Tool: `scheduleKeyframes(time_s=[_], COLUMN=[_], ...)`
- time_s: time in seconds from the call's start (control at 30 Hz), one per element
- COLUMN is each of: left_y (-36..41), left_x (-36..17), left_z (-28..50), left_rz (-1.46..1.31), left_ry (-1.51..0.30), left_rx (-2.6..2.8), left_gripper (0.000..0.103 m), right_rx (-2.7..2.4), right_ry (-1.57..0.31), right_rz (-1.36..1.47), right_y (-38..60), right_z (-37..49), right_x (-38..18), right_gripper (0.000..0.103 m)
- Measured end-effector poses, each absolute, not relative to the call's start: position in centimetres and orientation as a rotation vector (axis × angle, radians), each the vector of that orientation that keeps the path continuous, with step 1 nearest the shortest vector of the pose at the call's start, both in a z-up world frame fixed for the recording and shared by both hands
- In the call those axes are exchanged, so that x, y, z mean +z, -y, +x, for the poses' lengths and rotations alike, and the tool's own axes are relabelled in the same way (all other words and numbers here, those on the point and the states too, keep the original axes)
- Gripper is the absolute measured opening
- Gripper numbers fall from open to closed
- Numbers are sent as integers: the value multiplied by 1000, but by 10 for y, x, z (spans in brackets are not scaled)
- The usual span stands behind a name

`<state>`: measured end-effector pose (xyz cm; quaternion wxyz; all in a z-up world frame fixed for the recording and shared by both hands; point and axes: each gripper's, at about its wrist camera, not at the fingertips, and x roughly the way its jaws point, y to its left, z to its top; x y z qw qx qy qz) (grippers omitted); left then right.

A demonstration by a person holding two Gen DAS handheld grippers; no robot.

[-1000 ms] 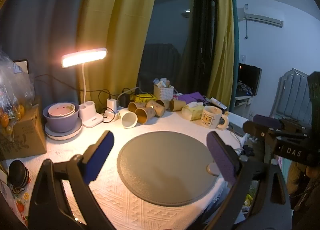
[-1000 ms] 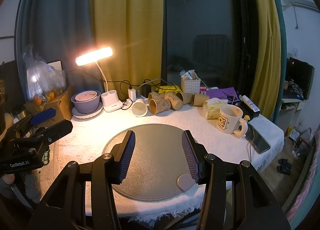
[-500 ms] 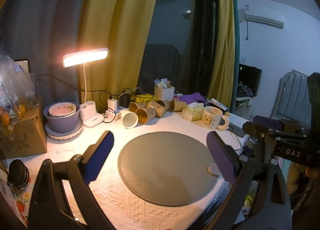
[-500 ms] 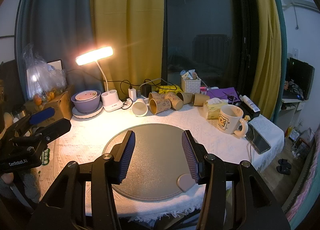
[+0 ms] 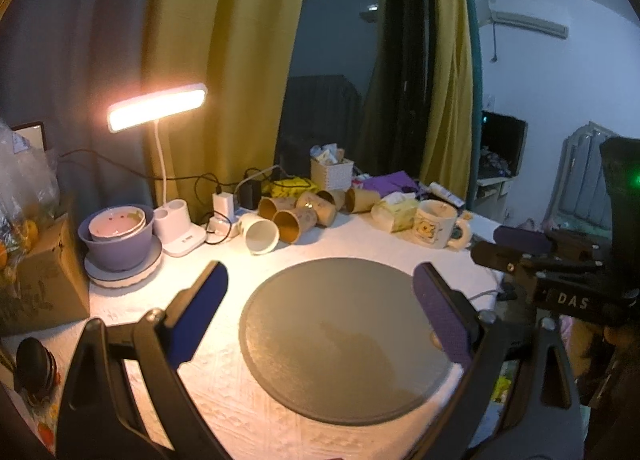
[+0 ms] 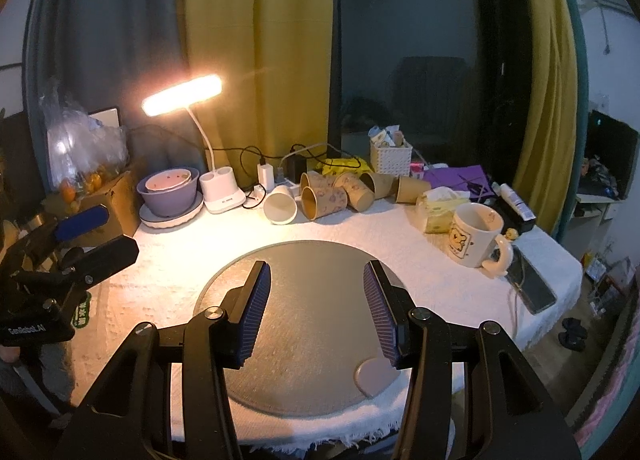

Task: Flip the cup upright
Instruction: 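Move the right gripper toward the white paper cup lying on its side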

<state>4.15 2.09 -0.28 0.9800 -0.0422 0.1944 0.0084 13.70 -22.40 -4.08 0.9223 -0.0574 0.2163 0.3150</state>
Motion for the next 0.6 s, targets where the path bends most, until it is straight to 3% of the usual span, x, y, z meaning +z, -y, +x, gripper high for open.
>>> scheduleKeyframes(time_s=[0.47,0.6], left_y=[-55,-60], left_x=[-31,-35], left_z=[152,182], left_rz=[-169,-188], left_ry=[-556,-583], left_rx=[63,81], left_gripper=[95,95], right_rx=[673,689], right_ry=[-533,-545], right_rz=[-126,-124], right_y=[193,185], right_z=[246,280], right_x=[-50,-48], right_gripper=[51,63])
